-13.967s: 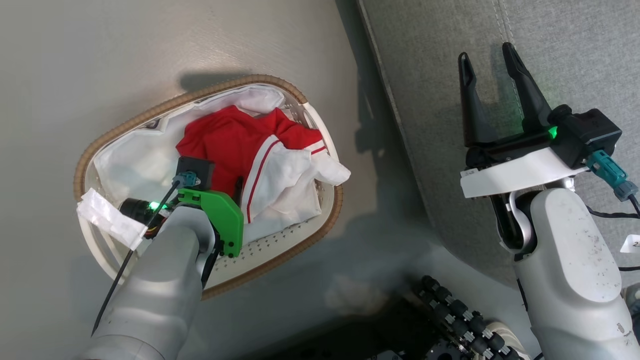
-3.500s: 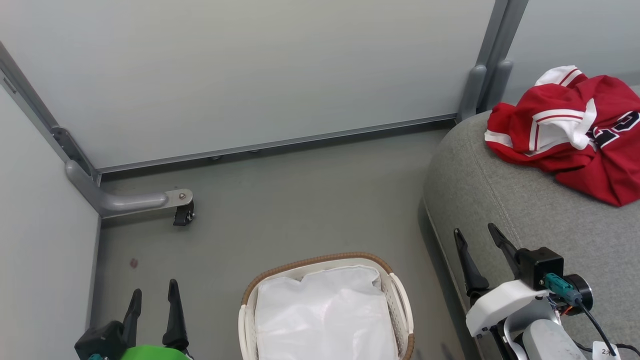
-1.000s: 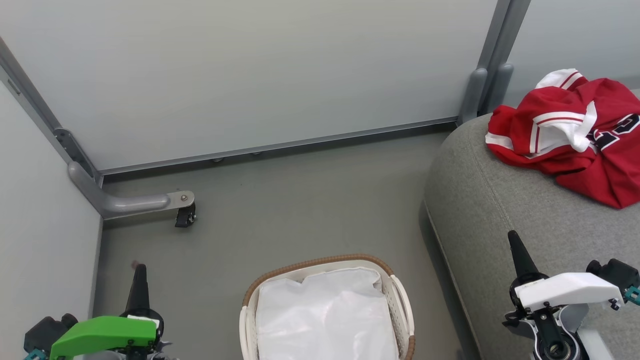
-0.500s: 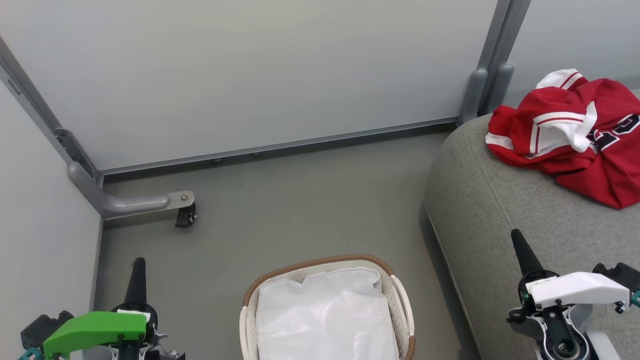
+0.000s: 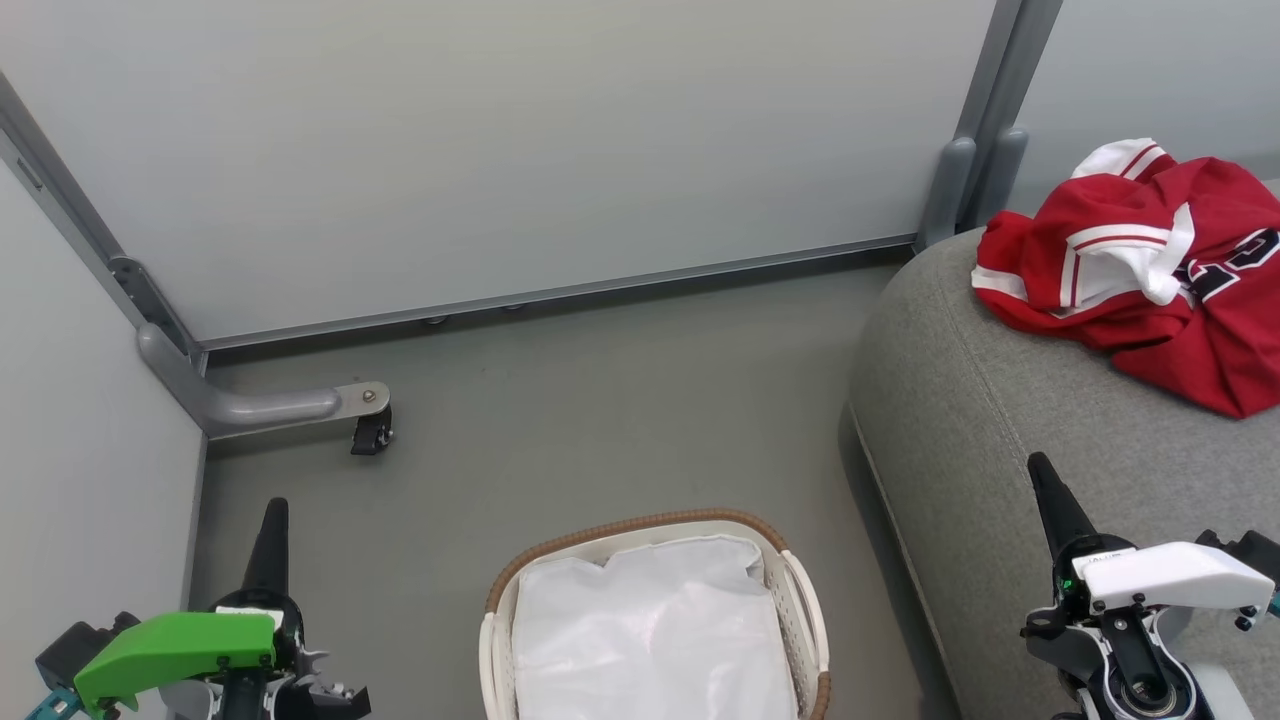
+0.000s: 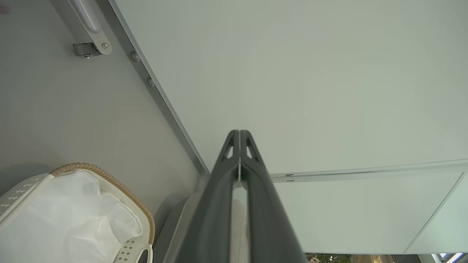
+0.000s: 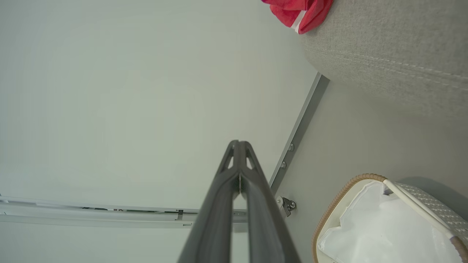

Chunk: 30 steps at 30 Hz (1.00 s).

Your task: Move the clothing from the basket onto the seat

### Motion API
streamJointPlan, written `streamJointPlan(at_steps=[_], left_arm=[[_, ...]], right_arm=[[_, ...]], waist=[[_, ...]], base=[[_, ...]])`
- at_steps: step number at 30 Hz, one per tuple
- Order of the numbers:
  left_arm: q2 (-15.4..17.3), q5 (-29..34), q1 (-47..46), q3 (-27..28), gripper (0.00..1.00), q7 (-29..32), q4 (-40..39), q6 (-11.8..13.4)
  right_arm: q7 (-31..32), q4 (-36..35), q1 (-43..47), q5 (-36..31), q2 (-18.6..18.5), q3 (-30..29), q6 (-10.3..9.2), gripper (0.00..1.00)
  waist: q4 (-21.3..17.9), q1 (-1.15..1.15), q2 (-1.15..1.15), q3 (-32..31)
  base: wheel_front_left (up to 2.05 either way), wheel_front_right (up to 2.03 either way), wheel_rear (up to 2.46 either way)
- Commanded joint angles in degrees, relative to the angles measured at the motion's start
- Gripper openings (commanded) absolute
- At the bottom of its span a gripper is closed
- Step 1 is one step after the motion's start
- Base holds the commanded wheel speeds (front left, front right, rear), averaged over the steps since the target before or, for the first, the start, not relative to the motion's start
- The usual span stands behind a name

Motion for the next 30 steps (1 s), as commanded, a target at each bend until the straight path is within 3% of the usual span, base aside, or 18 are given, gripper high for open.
streamJointPlan(at_steps=[1,30], left_arm=[[0.4,-1.2,-1.4,0.3,0.00,0.4,-0.5,-0.4],[0.5,-11.5,-2.4,1.2,0.00,3.5,-1.6,-0.5]], right_arm=[[0.4,-0.6,0.4,1.3,-0.3,-0.3,0.01,0.00],[3.6,-2.1,1.0,13.3,-0.4,-1.8,0.00,0.00]], waist=[[0.0,0.00,0.00,0.0],[0.1,0.00,0.00,-0.1]], base=[[0.00,0.00,0.00],[0.00,0.00,0.00]])
